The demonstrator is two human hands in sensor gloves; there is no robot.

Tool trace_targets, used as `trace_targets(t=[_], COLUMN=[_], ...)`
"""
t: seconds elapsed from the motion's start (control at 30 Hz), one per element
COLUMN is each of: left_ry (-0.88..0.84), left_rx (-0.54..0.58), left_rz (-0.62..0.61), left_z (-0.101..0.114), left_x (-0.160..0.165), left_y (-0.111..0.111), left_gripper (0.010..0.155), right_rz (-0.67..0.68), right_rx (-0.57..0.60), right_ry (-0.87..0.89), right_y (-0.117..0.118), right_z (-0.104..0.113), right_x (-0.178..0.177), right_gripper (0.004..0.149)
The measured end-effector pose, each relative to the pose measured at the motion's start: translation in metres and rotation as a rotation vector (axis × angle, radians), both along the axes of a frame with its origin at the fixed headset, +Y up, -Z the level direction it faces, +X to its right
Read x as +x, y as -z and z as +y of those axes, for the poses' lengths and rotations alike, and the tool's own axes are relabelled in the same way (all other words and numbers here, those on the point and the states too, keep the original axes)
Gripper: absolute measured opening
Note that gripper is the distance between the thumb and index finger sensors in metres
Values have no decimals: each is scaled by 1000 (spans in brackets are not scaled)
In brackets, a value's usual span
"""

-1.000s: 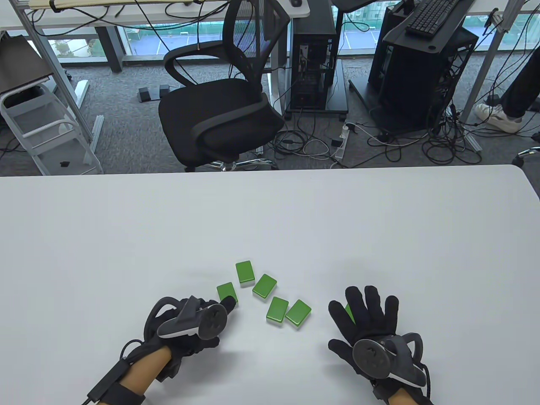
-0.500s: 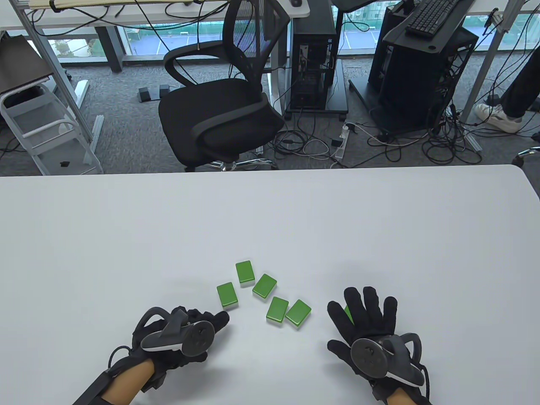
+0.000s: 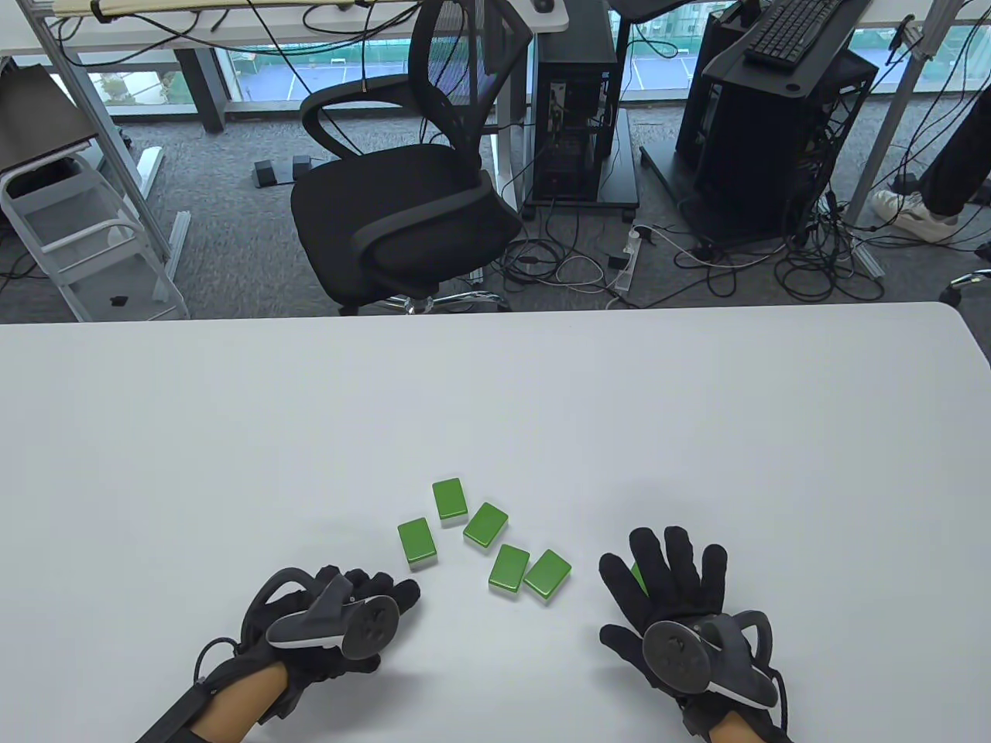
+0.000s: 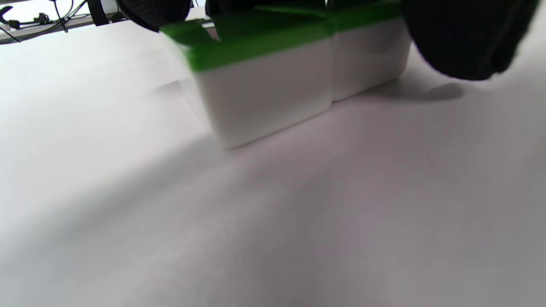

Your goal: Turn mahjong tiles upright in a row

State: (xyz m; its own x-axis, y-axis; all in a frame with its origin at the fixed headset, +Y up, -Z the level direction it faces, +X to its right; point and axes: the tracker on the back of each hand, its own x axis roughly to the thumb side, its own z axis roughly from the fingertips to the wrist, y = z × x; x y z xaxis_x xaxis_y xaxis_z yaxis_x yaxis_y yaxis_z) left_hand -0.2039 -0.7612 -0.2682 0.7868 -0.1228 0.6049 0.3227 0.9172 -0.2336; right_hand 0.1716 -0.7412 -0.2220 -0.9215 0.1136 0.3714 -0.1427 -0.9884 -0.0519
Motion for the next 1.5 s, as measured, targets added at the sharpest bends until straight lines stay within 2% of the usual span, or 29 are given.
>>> trace_targets(t=[0.17,0.33,0.47,0.6,0.7,0.93,1.17,1.37,1.5], left_ry=[-72,-91,-27,83,99,159,106,107,79], left_rx=[7,123,157,130,89,53,79,82,67], left_rz=[51,142,195,235,252,230,231,205,176], left_z=[24,43,43,37,29,9,3,4,13], left_x=[6,20,34,47,55,68,69,70,66], left_y=[14,36,56,75,84,91,91,87,79], left_gripper=[89,88,89,90,90,89,89,88,88], right_rz=[1,6,11,12,9,7,7,10,10], right_rx=[0,2,9,12,19,12,11,9,4], right_ry=[6,16,18,28,23,21,14,3,4], right_y=[0,0,0,-1,-1,0,0,0,0], right_z=[0,-1,0,1,1,0,-1,0,0], right_x=[0,0,-1,-1,1,2,2,2,1], right_gripper=[77,76,76,76,76,76,76,76,76])
